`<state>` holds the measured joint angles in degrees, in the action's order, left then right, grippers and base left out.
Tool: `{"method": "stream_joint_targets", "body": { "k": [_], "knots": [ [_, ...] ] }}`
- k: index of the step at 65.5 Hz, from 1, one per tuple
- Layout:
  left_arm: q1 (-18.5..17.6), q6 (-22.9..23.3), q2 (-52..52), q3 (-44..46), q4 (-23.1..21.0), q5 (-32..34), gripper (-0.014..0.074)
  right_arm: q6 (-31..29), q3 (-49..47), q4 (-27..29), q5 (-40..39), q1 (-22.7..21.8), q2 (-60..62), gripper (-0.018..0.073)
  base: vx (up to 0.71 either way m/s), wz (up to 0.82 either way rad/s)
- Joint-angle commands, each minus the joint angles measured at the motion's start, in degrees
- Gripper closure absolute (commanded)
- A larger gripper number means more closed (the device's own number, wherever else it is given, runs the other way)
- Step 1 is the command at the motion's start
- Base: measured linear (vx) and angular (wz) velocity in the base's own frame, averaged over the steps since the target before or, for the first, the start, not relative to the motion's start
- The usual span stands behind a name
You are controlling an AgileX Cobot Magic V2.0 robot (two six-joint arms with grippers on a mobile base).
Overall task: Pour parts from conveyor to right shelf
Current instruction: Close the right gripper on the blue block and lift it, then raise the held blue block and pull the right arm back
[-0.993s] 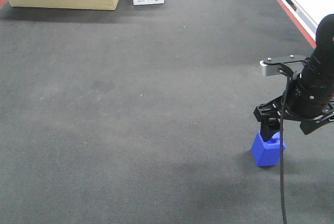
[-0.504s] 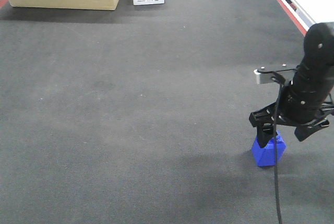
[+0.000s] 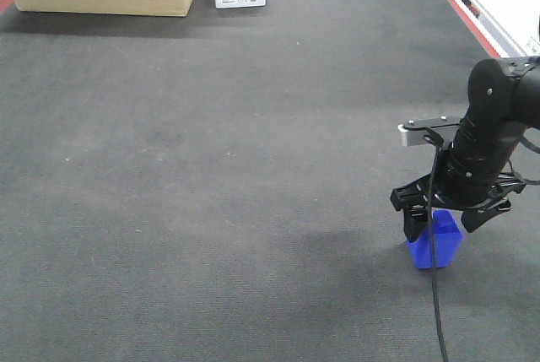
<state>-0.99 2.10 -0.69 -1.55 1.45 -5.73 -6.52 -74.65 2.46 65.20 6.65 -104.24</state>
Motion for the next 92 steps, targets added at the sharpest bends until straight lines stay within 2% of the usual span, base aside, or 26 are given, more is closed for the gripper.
{"method": "stream_joint_targets", "body": {
  "k": [1, 9, 24, 32, 45, 58, 84, 92],
  "knots": [
    [0.2, 0.5, -0.7, 1.5, -0.4, 4.5, 0.0603, -0.7, -1.3, -0.4, -1.1, -0.1, 2.1, -0.0034, 0.00, 0.00],
    [0.2, 0.5, -0.7, 1.5, -0.4, 4.5, 0.0603, -0.7, -1.3, -1.1, -2.6, -0.1, 2.1, -0.0008, 0.00, 0.00],
    [0.2, 0.5, -0.7, 1.5, -0.4, 4.5, 0.0603, -0.6, -1.3, -1.2, -3.0, -0.1, 2.1, 0.0141, 0.00, 0.00],
    [0.2, 0.5, -0.7, 1.5, -0.4, 4.5, 0.0603, -0.6, -1.3, -1.2, -2.4, -0.1, 2.1, 0.0267, 0.00, 0.00],
    [0.2, 0.5, -0.7, 1.5, -0.4, 4.5, 0.0603, -0.6, -1.3, -1.2, -0.8, -0.1, 2.1, 0.0575, 0.00, 0.00],
    [0.2, 0.5, -0.7, 1.5, -0.4, 4.5, 0.0603, -0.6, -1.5, -1.2, 0.7, -0.1, 3.7, 0.0568, 0.00, 0.00],
    [0.2, 0.5, -0.7, 1.5, -0.4, 4.5, 0.0603, -1.3, -1.5, -1.3, 8.6, -0.1, 14.5, 0.0565, 0.00, 0.00],
    [0.2, 0.5, -0.7, 1.5, -0.4, 4.5, 0.0603, -0.4, -1.5, -1.3, 8.6, -0.1, 18.3, 0.0565, 0.00, 0.00]
  ]
}}
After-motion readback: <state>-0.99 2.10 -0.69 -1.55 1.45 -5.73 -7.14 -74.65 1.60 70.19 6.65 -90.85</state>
